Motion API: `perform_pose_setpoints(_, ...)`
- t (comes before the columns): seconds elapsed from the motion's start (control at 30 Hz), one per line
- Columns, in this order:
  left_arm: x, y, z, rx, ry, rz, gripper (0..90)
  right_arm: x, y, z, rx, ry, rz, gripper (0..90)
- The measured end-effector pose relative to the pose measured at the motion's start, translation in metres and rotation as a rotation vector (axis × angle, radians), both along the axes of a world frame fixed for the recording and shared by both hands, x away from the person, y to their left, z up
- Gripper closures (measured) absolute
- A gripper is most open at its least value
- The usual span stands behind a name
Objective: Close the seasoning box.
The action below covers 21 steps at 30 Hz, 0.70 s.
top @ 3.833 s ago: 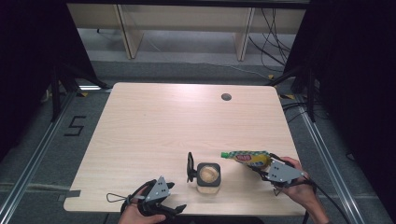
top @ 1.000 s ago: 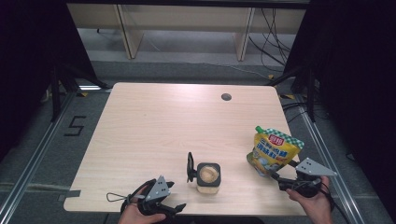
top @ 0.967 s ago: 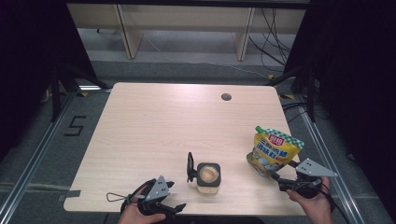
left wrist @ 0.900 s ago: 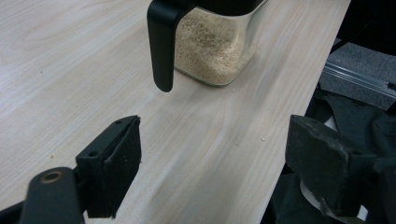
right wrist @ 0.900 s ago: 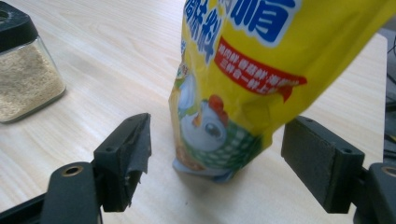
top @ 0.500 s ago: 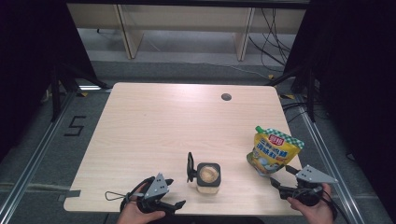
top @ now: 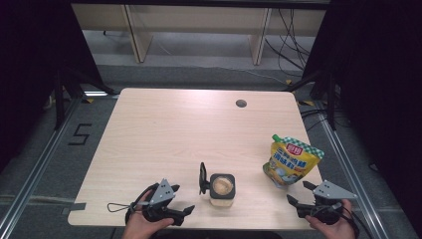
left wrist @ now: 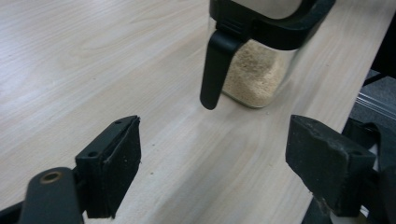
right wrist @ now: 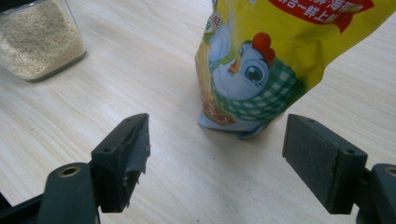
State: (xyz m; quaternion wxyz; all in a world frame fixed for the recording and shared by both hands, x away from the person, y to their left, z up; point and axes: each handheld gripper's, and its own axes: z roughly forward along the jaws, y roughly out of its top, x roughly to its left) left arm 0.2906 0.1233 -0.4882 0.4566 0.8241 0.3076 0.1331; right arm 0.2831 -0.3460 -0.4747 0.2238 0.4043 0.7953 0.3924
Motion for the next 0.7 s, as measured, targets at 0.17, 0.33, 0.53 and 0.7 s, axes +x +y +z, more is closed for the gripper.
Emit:
perform_pose_setpoints(0.17, 0.001, 0.004, 0.003, -0.017, -0.015, 0.021, 34.6, 0.001, -0.001, -0.001, 0.033, 0.024, 0.004, 24.1)
perform_pose_setpoints(0.33, 0.001, 0.009, 0.008, -0.012, -0.075, 0.040, 67.1, -0.001, 0.000, 0.000, -0.001, 0.020, -0.017, 24.2)
perform_pose_setpoints(0.53, 0.000, 0.007, 0.019, -0.045, -0.128, 0.047, 89.1, 0.000, 0.003, 0.001, -0.005, 0.017, 0.001, 24.5)
perform_pose_setpoints(0.7, 0.002, 0.000, 0.028, -0.046, -0.131, 0.020, 89.2, 0.001, 0.003, 0.000, -0.012, 0.016, 0.006, 24.6)
